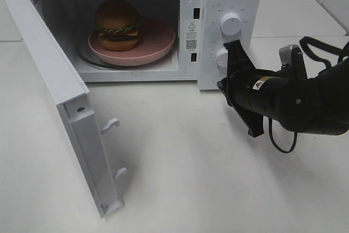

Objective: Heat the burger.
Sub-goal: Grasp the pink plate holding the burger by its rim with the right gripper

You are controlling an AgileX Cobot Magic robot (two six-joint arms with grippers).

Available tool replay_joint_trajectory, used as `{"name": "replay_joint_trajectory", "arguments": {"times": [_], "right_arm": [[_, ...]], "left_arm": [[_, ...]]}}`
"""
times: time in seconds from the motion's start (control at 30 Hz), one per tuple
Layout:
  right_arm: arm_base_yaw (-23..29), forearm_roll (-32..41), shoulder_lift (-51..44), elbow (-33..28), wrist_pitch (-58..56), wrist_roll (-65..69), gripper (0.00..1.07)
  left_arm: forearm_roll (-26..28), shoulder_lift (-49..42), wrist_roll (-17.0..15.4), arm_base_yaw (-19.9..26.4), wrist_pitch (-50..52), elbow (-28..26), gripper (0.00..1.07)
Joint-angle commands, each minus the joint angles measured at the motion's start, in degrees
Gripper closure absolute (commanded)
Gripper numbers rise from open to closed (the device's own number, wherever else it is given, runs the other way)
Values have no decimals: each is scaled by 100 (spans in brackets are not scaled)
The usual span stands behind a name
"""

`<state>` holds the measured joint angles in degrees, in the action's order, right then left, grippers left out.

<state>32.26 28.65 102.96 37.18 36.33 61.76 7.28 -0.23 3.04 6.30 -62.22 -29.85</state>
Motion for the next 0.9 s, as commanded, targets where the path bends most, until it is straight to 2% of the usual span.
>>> {"name": "replay_joint_trajectory", "arguments": {"times": [0.03, 0.47, 0.6, 0.63, 0.7, 0.73, 0.8, 0.9], "right_arm": [[-6, -103, -315, -6, -773, -911, 107], [-23, -160, -1301, 40, -3111, -3736, 106], [-23, -596, -1564, 390, -4377, -4446, 105], [-23, -596, -1564, 390, -4377, -4446, 105], [-23, -1014, -1581, 699, -5197, -4670, 104], [-23, -1014, -1581, 699, -5197, -4670, 104], [-23, -1501, -1581, 1060, -6033, -4922, 103], [-23, -1816, -1581, 1352, -6641, -5243, 103]], "left_arm": [[-6, -103, -29, 17, 80, 23, 7], [-6, -103, -29, 17, 80, 23, 7], [-6, -103, -29, 17, 80, 23, 7], [-6, -103, -29, 17, 80, 23, 7], [-6, -103, -29, 17, 80, 23, 7], [-6, -103, -29, 17, 80, 23, 7], [-6, -103, -29, 17, 80, 23, 7], [-6, -103, -29, 17, 80, 23, 7]]}}
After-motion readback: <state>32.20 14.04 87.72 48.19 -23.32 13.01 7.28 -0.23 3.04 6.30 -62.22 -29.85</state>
